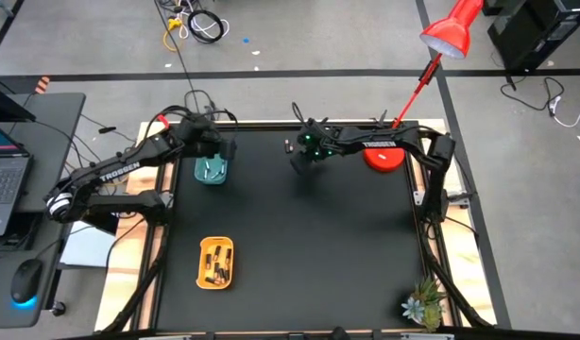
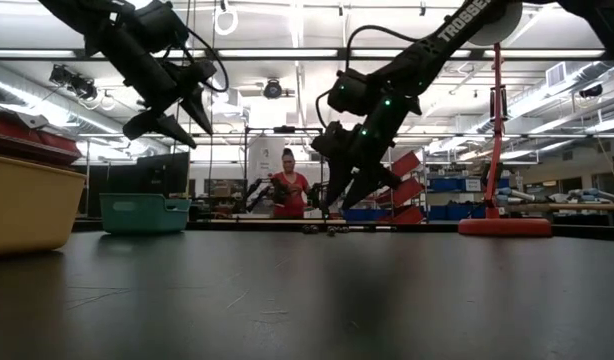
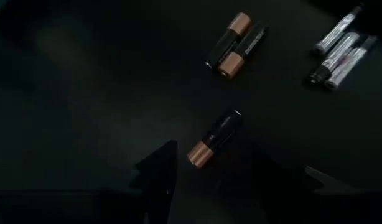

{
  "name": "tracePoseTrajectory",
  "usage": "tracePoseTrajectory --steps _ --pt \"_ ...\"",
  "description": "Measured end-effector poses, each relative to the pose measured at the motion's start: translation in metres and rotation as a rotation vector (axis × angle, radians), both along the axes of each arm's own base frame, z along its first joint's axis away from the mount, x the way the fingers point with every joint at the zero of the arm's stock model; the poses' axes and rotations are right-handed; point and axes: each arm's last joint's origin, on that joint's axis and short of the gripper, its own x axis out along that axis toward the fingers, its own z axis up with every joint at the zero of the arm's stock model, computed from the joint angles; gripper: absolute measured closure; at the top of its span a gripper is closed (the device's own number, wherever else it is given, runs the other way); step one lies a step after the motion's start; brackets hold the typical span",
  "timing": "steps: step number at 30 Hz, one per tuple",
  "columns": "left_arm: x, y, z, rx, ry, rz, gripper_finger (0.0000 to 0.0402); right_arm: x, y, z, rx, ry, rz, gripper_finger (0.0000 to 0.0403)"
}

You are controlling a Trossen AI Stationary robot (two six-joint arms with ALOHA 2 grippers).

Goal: Sort batteries
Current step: Put the black battery into the yellow bin

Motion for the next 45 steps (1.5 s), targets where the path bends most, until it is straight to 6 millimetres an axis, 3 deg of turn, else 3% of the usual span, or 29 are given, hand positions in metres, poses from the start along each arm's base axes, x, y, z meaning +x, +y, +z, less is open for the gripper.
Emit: tracePoseTrajectory --steps 4,10,20,31,35,40,45 --pt "0.002 0.001 0.002 0.034 -0.01 -0.017 0.0199 0.011 -0.002 -0.01 0.046 0.101 0.012 0.0198" --pt "0.001 0.001 0.001 0.023 -0.007 -0.037 0.0199 0.029 -0.01 -0.006 0.047 0.126 -0.056 0.0198" --pt "0.001 -0.001 0.0 0.026 0.004 -0.088 0.0199 0.028 -0.014 -0.005 0.05 0.114 -0.113 0.0205" --pt "0.002 -0.001 0.0 0.024 0.003 -0.11 0.0199 0.033 -0.006 -0.04 0.076 0.227 -0.083 0.0224" --pt "0.002 -0.001 0.0 0.03 0.006 -0.117 0.0199 0.032 -0.004 -0.042 0.072 0.244 -0.047 0.0271" --pt "0.002 -0.001 0.0 0.033 0.01 -0.12 0.0199 0.033 -0.004 -0.043 0.081 0.24 0.028 0.0384" --pt "0.002 -0.001 0.0 0.032 0.009 -0.121 0.0199 0.03 -0.005 -0.034 0.118 0.206 0.139 0.0398"
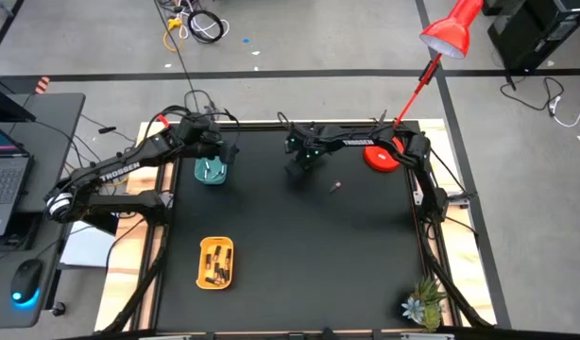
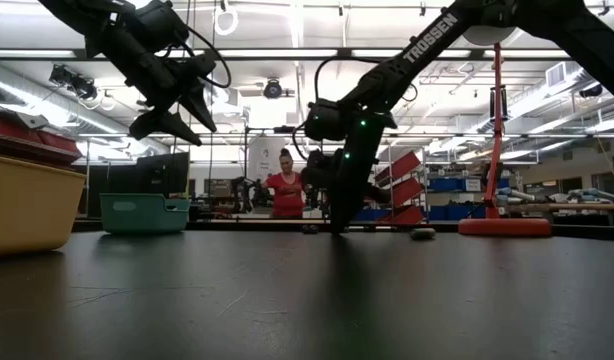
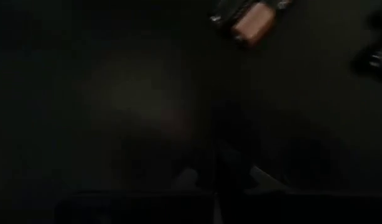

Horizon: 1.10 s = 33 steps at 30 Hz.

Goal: Sort batteries
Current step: Put the black battery into the yellow bin

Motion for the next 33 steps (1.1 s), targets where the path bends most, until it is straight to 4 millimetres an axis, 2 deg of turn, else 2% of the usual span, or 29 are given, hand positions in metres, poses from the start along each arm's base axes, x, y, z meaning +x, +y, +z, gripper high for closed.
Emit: tracePoseTrajectory --steps 2,4,6,9,13,17,20,23,26,28,31,33 --pt "0.0 -0.001 0.0 -0.011 -0.009 -0.017 0.0199 -0.01 0.01 0.013 0.135 0.009 0.097 0.0395" --pt "0.001 -0.001 0.0 -0.026 -0.021 -0.042 0.0199 -0.023 0.031 0.038 0.22 0.049 0.217 0.0386" --pt "0.001 -0.002 0.0 -0.034 -0.03 -0.065 0.0199 -0.039 0.06 0.07 0.185 0.11 0.338 0.0375" --pt "0.001 -0.002 0.0 -0.018 -0.026 -0.094 0.0199 -0.072 0.105 0.087 0.141 0.209 0.4 0.0363" --pt "0.002 -0.002 0.001 -0.005 -0.022 -0.107 0.0199 -0.119 0.151 0.091 0.213 0.213 0.269 0.0364" --pt "0.004 0.0 0.005 0.024 -0.07 -0.121 0.0199 -0.168 0.168 0.069 0.285 0.307 0.049 0.038" --pt "0.007 0.001 0.009 0.046 -0.116 -0.141 0.0199 -0.193 0.175 0.055 0.361 0.307 -0.029 0.0394" --pt "0.008 0.001 0.011 0.065 -0.139 -0.144 0.0199 -0.201 0.18 0.031 0.407 0.272 -0.065 0.0398" --pt "0.008 0.002 0.011 0.067 -0.141 -0.144 0.0199 -0.198 0.183 0.016 0.453 0.216 -0.073 0.0393" --pt "0.008 0.001 0.011 0.064 -0.143 -0.148 0.0199 -0.198 0.184 0.006 0.432 0.259 -0.082 0.039" --pt "0.008 0.001 0.011 0.062 -0.144 -0.151 0.0199 -0.187 0.182 0.004 0.394 0.248 -0.034 0.039" --pt "0.008 0.001 0.011 0.062 -0.145 -0.151 0.0199 -0.172 0.18 0.012 0.366 0.184 0.045 0.0391"
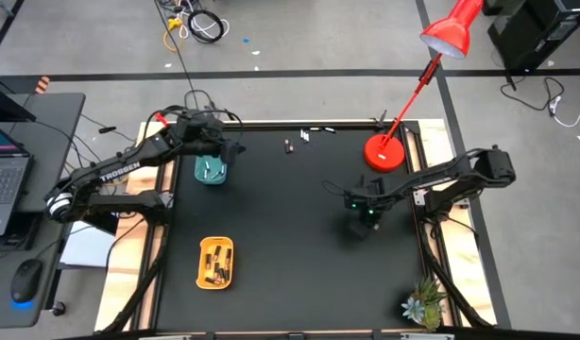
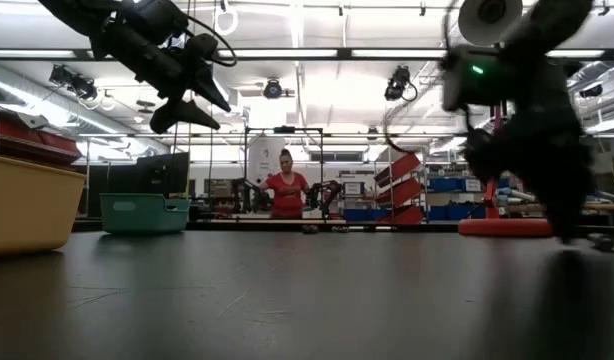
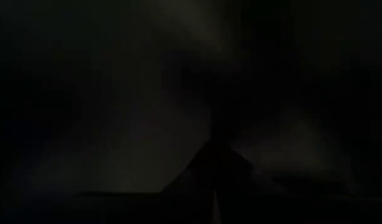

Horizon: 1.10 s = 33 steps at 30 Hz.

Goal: Sort batteries
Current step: Put the black battery into the yellow bin

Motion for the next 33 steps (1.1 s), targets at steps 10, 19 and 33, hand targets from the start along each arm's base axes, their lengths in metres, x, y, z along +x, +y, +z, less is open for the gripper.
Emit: tracePoseTrajectory --steps 10,19,33 --pt "0.0 0.0 0.0 -0.002 -0.003 -0.004 0.0199 0.007 -0.004 0.038 -0.092 0.013 -0.003 0.0372" --pt "0.0 0.0 0.0 0.017 0.003 -0.018 0.0199 -0.017 0.001 0.048 -0.173 0.026 0.368 0.0249" --pt "0.0 -0.001 0.0 0.005 -0.007 -0.043 0.0199 -0.019 0.02 0.007 -0.208 0.166 0.81 0.018"
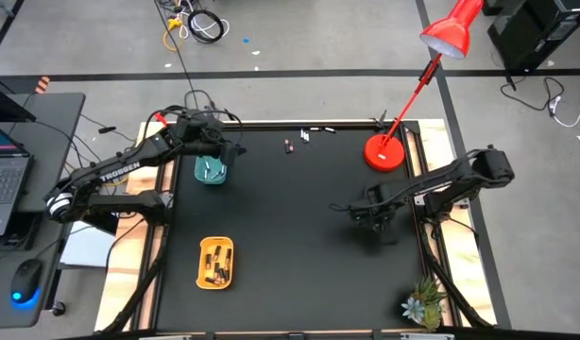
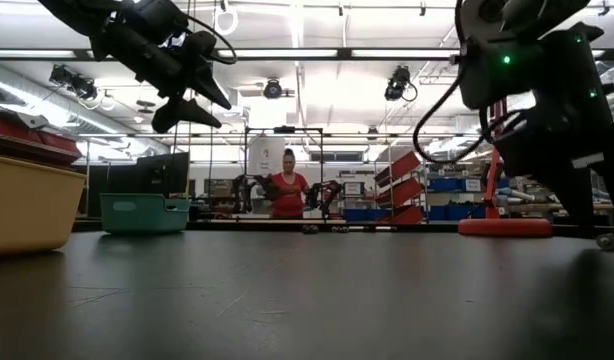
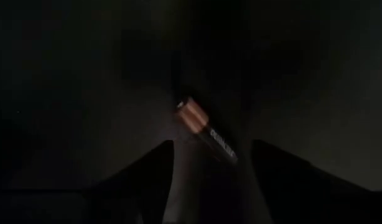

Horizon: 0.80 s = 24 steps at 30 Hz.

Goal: Sort batteries
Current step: Put the black battery into the yellow bin

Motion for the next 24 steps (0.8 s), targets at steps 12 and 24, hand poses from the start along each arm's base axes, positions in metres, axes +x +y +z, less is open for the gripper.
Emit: tracePoseTrajectory --steps 12,24 --pt "0.001 -0.001 0.0 -0.039 -0.022 -0.028 0.0199 0.018 0.007 -0.029 -0.022 0.121 0.092 0.0363" --pt "0.001 -0.001 0.002 -0.022 -0.029 -0.023 0.0199 0.048 -0.01 0.002 0.021 -0.167 -0.009 0.0364"
